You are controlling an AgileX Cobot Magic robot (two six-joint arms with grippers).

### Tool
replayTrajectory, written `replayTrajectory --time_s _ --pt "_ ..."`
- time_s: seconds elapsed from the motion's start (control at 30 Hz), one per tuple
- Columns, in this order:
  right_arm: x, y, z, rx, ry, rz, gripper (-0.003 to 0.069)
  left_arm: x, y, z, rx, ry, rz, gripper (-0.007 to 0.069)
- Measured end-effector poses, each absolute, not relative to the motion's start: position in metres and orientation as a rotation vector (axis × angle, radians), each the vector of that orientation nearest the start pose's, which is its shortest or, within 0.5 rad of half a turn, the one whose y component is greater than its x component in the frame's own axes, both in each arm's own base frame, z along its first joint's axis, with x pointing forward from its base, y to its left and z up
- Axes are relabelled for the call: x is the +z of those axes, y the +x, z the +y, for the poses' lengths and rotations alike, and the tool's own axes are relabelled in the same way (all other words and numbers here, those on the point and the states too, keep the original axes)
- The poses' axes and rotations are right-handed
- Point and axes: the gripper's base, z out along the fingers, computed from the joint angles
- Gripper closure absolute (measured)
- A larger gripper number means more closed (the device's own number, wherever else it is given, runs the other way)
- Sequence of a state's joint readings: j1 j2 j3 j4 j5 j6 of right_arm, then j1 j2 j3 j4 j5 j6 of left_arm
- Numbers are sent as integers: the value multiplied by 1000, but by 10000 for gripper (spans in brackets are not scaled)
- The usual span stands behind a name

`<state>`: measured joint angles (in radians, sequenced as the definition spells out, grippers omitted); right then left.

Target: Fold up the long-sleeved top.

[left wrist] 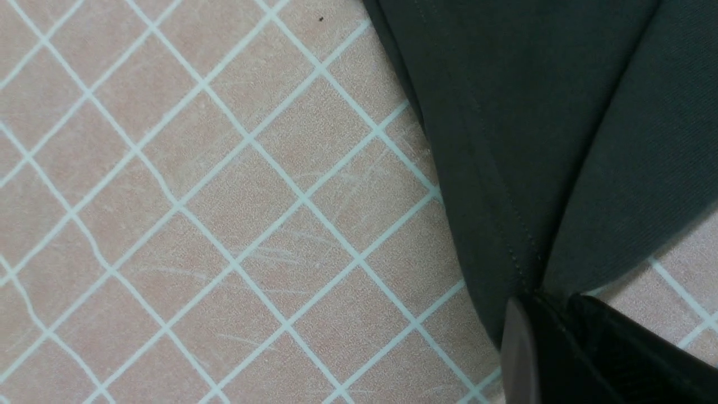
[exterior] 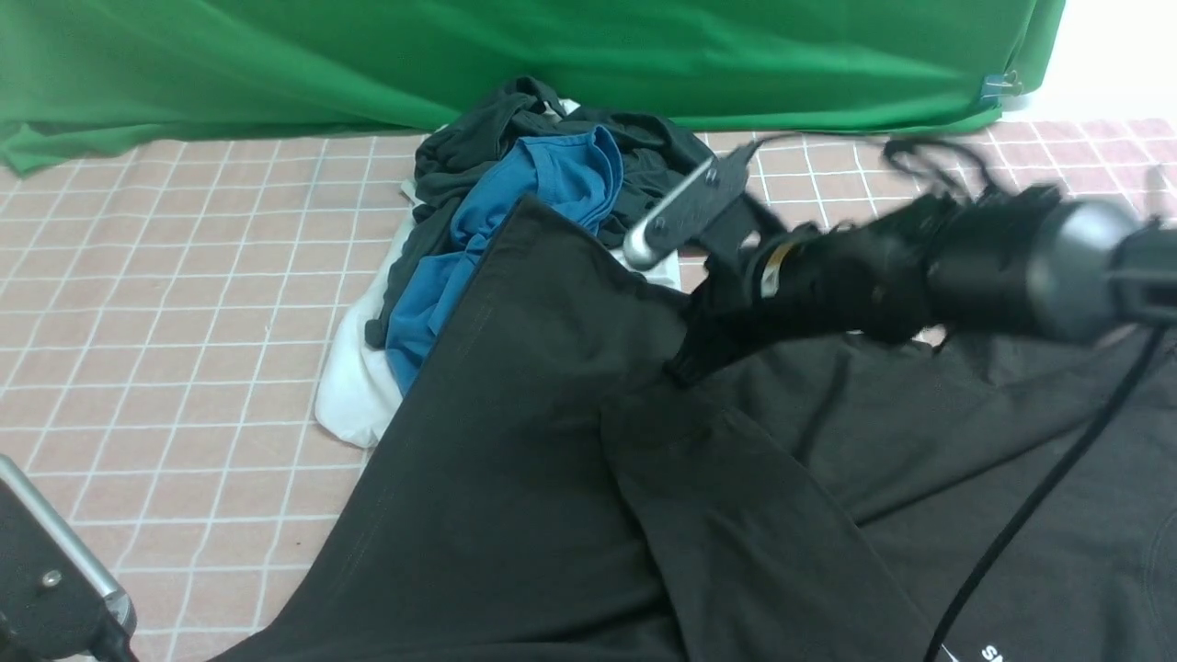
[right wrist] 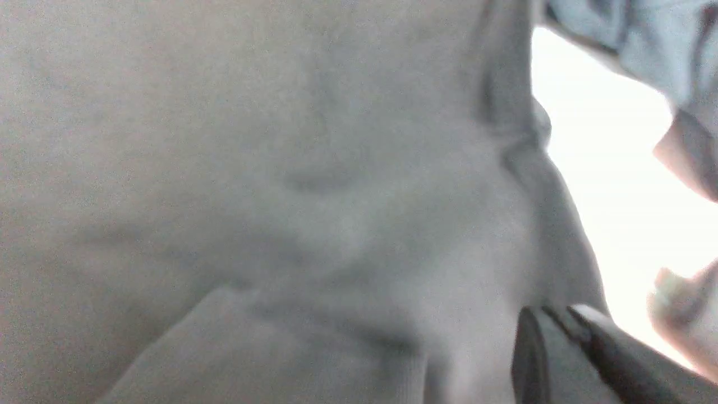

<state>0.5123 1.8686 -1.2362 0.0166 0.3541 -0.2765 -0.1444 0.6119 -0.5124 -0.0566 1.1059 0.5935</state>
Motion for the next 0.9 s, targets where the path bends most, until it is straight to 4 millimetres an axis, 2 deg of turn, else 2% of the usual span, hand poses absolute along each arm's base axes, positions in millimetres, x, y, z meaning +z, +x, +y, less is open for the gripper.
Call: replayTrajectory --time_s 0.07,0.13,0.2,0.23,0.27,0.3,0.33,0.43,0.5,0.6,0.63,0.7,0.8,0.9 --pt "220 330 191 120 -956 2394 590 254 80 -16 63 952 2514 592" --pt "232 309 188 123 -993 2451 587 254 80 -16 61 955 2520 592" --pt "245 271 187 133 -1074 2488 587 253 79 -16 58 959 2530 592" --pt "251 245 188 146 -1138 2480 586 253 79 -16 58 960 2531 592" --pt "252 236 188 151 -1162 2475 585 253 79 -16 58 960 2531 592" --pt "253 203 187 167 -1254 2456 573 253 79 -16 59 958 2527 592" --pt "256 183 187 185 -1313 2422 559 254 79 -16 60 957 2524 592" --pt "251 133 181 214 -1493 2353 451 254 80 -17 53 949 2512 592" --pt "235 105 171 198 -1630 2350 297 254 81 -18 43 942 2505 592" --pt "208 78 156 122 -1786 2410 102 254 81 -18 42 941 2504 592" --pt "206 77 155 112 -1798 2412 81 254 81 -18 42 941 2504 592" --pt "189 69 143 8 -1839 2490 15 254 81 -18 42 941 2503 592" --pt "180 67 135 -101 -1834 2564 13 254 81 -18 41 941 2503 592" --pt "176 68 134 -139 -1823 2595 41 255 81 -18 35 939 2503 592"
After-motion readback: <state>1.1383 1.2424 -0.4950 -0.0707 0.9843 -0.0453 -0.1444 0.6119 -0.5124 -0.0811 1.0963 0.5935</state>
